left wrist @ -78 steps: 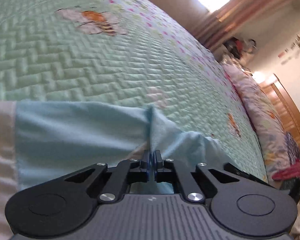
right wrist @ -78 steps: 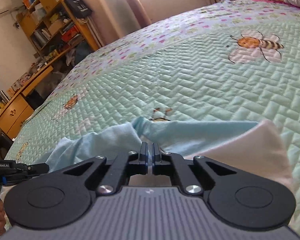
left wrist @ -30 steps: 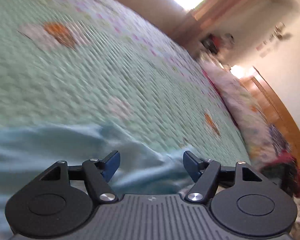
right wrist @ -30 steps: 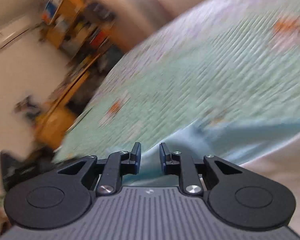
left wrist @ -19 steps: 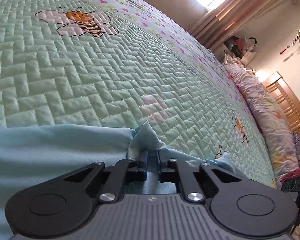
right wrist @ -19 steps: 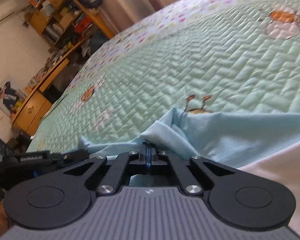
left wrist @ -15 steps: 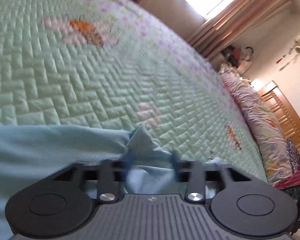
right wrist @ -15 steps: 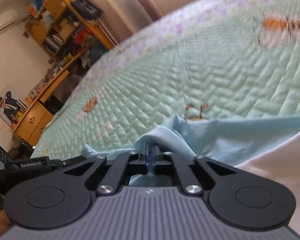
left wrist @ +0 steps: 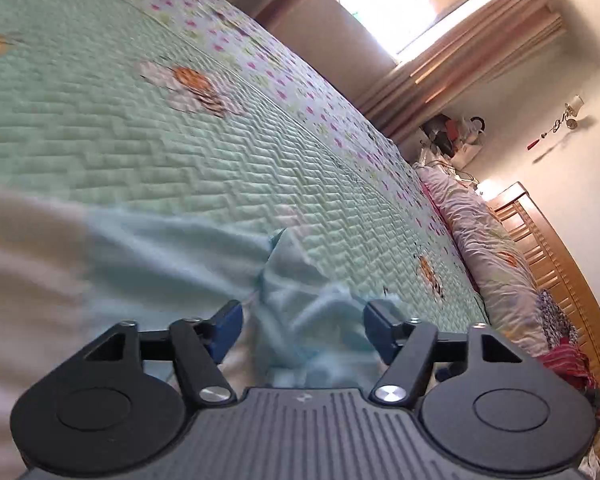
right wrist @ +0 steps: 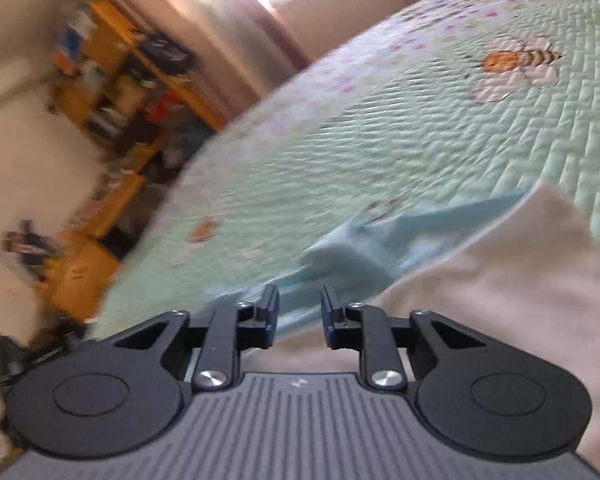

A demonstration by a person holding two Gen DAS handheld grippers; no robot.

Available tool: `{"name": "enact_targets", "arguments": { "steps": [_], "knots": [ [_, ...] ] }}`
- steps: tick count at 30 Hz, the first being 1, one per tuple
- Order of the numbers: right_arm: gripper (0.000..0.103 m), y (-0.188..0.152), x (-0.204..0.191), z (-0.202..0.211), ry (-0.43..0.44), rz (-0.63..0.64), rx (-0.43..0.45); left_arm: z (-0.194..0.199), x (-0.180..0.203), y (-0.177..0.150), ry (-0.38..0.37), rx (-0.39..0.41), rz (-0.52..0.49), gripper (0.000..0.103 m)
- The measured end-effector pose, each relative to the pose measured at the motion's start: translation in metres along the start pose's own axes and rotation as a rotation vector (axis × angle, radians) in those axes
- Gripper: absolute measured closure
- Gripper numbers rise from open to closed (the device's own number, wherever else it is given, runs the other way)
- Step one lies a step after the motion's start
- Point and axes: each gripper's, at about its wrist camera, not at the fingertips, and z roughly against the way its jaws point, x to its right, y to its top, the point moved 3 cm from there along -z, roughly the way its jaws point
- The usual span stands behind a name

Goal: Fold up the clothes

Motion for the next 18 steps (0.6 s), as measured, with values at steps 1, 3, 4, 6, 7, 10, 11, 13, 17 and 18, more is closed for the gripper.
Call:
{"name": "enact_targets", "arguments": {
  "steps": [1, 3, 4, 6, 7, 10, 11, 13, 17, 18],
  "knots": [
    [0.065, -0.014, -0.006, 0.012, 0.042, -0.016, -0.023, 0.02, -0.005, -0.009, 0.016, 0.0, 0.002, 0.023],
    [0.055, -0.042, -0.019, 0.037, 0.119, -0.045, -0.068, 0.062, -0.022, -0.025, 0.07, -0.003, 0.017, 0.022],
    [0.05, -0.057, -0.024, 0.049, 0.145, -0.056, -0.085, 0.086, -0.033, -0.032, 0.099, 0.003, 0.042, 0.021],
    [0.048, -0.095, -0.03, 0.075, 0.186, -0.094, -0.099, 0.143, -0.068, -0.04, 0.137, 0.074, 0.136, 0.02],
    [0.048, -0.113, -0.032, 0.087, 0.199, -0.117, -0.1, 0.169, -0.085, -0.04, 0.167, 0.126, 0.183, 0.02],
    [0.047, -0.153, -0.035, 0.108, 0.22, -0.195, -0.089, 0.241, -0.137, -0.036, 0.282, 0.3, 0.3, 0.012],
    [0.047, -0.162, -0.036, 0.111, 0.23, -0.221, -0.084, 0.261, -0.155, -0.033, 0.325, 0.342, 0.331, 0.012],
    [0.047, -0.17, -0.042, 0.114, 0.244, -0.241, -0.078, 0.287, -0.184, -0.029, 0.371, 0.408, 0.404, 0.012],
    [0.047, -0.167, -0.059, 0.107, 0.24, -0.201, -0.078, 0.306, -0.232, -0.025, 0.419, 0.478, 0.526, 0.013],
    [0.047, -0.164, -0.061, 0.105, 0.236, -0.196, -0.076, 0.304, -0.242, -0.025, 0.432, 0.485, 0.552, 0.013]
  ]
}}
